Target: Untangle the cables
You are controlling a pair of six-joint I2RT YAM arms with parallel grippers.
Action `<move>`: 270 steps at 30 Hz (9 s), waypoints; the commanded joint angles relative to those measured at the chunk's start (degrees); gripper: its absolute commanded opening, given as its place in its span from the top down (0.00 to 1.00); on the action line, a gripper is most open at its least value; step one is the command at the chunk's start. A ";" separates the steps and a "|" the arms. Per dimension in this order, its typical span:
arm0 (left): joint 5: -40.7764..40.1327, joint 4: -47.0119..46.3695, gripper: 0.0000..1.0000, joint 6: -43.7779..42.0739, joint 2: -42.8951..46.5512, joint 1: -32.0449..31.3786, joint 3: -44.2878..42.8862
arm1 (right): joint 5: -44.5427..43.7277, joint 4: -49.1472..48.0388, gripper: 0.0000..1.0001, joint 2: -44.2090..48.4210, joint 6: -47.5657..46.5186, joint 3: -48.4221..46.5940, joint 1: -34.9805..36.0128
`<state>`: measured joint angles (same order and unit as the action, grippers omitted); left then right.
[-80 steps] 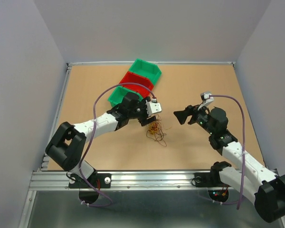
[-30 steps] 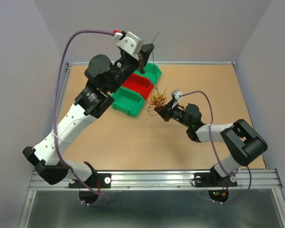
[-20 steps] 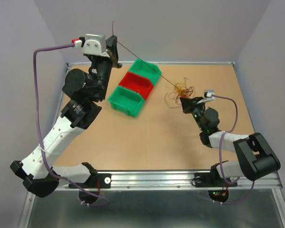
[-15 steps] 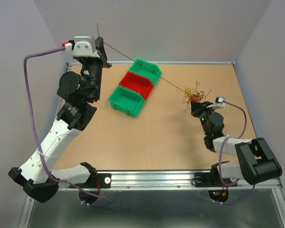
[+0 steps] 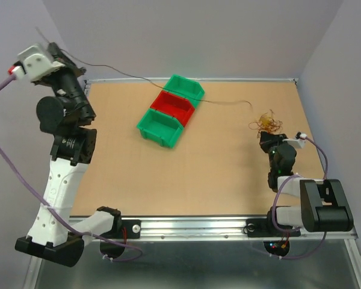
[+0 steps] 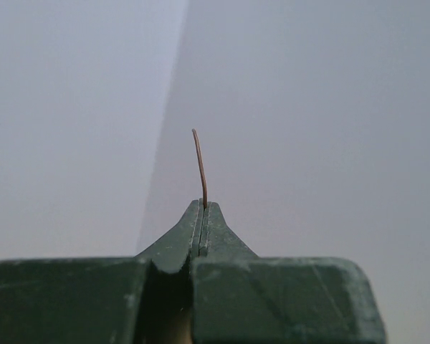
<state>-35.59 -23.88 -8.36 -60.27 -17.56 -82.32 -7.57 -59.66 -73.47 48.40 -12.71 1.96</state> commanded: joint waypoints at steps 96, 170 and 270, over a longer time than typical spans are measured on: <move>42.26 -8.40 1.00 12.05 -24.60 -13.11 19.15 | 35.71 22.30 1.00 10.79 -34.27 -21.75 32.67; 79.63 -60.05 0.01 2.01 -20.15 -14.08 48.13 | 37.46 43.58 0.99 5.27 -26.87 -44.51 36.18; 91.58 -58.21 0.01 10.91 -19.97 -18.21 47.17 | 43.96 35.58 0.99 12.39 -41.81 -34.49 41.20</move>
<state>54.19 -73.93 2.22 -81.80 -35.57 -35.16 36.01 -20.27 -61.60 5.37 -47.77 42.83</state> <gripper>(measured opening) 0.986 0.012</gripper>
